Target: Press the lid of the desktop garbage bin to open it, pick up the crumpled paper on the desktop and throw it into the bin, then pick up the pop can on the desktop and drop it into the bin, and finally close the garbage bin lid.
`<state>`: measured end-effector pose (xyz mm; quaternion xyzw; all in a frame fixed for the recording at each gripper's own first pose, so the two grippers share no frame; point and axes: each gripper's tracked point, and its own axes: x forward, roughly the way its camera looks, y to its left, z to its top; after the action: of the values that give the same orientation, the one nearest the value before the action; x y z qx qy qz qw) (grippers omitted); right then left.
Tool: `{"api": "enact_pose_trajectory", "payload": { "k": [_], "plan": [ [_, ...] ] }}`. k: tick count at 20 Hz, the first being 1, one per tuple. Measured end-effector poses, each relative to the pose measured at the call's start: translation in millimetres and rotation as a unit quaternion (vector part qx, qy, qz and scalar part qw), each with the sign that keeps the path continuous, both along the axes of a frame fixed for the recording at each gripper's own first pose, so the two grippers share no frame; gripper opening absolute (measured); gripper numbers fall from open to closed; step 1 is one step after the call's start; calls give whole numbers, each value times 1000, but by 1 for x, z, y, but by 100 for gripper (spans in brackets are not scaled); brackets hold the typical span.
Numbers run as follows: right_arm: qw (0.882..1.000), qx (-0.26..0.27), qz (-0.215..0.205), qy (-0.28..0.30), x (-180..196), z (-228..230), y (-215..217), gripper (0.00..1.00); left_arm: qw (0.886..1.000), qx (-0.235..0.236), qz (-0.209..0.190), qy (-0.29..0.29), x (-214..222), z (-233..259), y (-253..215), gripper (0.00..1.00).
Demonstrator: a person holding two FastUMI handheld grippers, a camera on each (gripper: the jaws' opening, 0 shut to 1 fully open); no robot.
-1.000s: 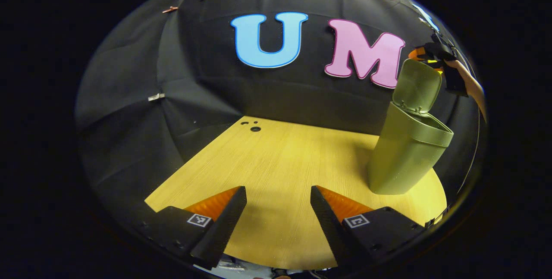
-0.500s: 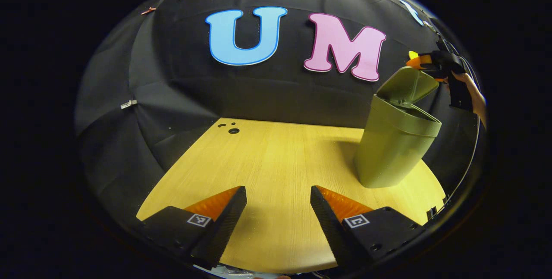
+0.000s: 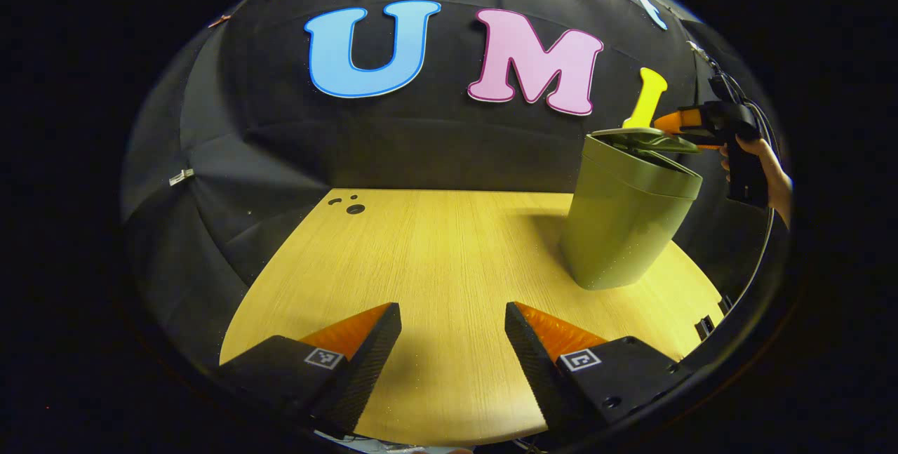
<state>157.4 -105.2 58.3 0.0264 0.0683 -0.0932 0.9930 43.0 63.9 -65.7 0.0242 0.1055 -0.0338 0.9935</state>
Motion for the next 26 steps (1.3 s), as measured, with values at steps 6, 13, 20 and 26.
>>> {"api": "enact_pose_trajectory", "payload": {
  "k": [6,13,20,26],
  "plan": [
    [1000,13,-19,5,-8,-25,1,99,1000,18,-20,-3,0,-5,10,96],
    [1000,13,-22,18,-6,-32,2,100,999,24,-32,1,2,-7,11,96],
    [999,0,-19,26,-10,-34,8,100,999,12,-47,-9,2,-3,1,96],
    [1000,-10,-20,-4,-21,-27,11,99,999,11,-37,-36,-11,17,7,96]
  ]
}}
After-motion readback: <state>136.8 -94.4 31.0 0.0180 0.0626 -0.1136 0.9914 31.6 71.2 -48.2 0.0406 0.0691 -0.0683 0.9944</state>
